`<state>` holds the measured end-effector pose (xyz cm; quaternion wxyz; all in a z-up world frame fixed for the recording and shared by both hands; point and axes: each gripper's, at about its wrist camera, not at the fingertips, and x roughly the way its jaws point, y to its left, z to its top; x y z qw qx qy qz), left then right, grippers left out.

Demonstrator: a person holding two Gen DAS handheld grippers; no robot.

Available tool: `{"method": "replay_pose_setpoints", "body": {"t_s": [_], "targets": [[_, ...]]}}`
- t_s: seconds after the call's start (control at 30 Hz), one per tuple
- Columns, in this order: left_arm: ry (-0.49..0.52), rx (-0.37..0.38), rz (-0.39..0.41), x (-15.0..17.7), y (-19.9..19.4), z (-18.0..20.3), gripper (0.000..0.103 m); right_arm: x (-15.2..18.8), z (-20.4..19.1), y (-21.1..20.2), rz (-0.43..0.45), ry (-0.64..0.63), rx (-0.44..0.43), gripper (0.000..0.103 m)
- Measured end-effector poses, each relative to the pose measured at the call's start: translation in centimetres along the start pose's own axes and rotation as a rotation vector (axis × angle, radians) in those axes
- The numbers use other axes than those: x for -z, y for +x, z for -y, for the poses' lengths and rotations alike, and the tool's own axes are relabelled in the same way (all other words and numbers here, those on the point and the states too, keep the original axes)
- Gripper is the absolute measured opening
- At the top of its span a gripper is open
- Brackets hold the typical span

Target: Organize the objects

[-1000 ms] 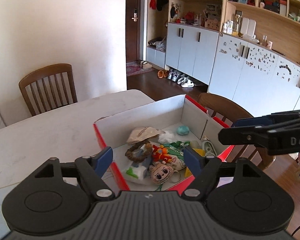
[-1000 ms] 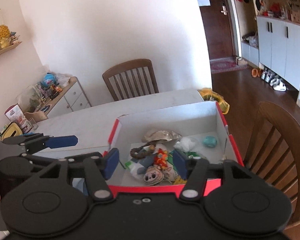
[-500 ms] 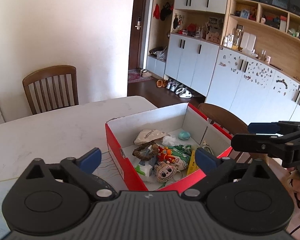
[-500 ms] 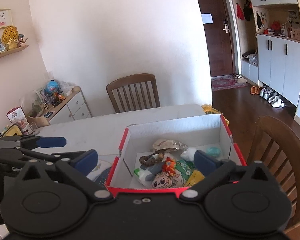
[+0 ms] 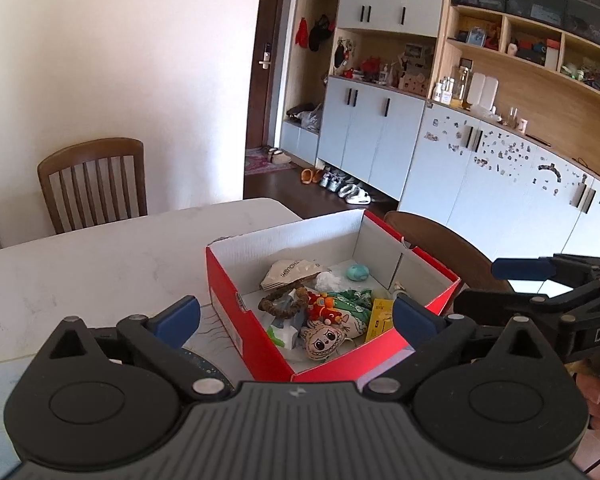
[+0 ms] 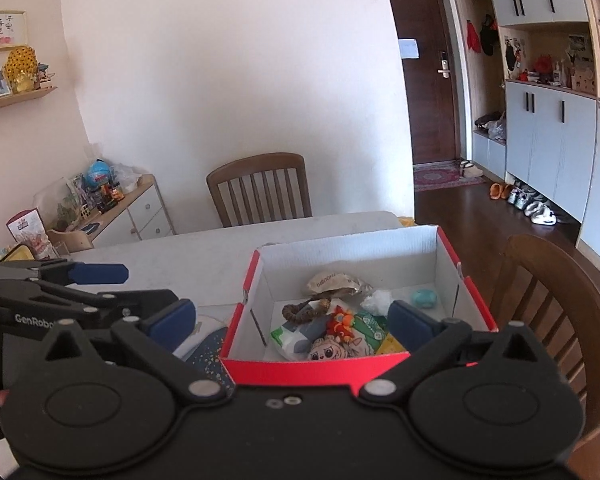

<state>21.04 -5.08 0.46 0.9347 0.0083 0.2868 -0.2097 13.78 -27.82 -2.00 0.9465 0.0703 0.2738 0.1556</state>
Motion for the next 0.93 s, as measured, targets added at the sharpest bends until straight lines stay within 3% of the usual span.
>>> {"method": "replay_pose_setpoints", "body": {"t_s": [0.6, 0.93], "targets": [[0.024, 0.032, -0.008, 0.9, -0.6, 0.3, 0.103, 1.0, -0.4, -0.2, -0.001, 0.046, 0.016, 0.102], [0.020, 0.010, -0.017, 0.9, -0.3, -0.1, 0.103, 1.4, -0.2, 0.2, -0.012, 0.066, 0.016, 0.102]]}}
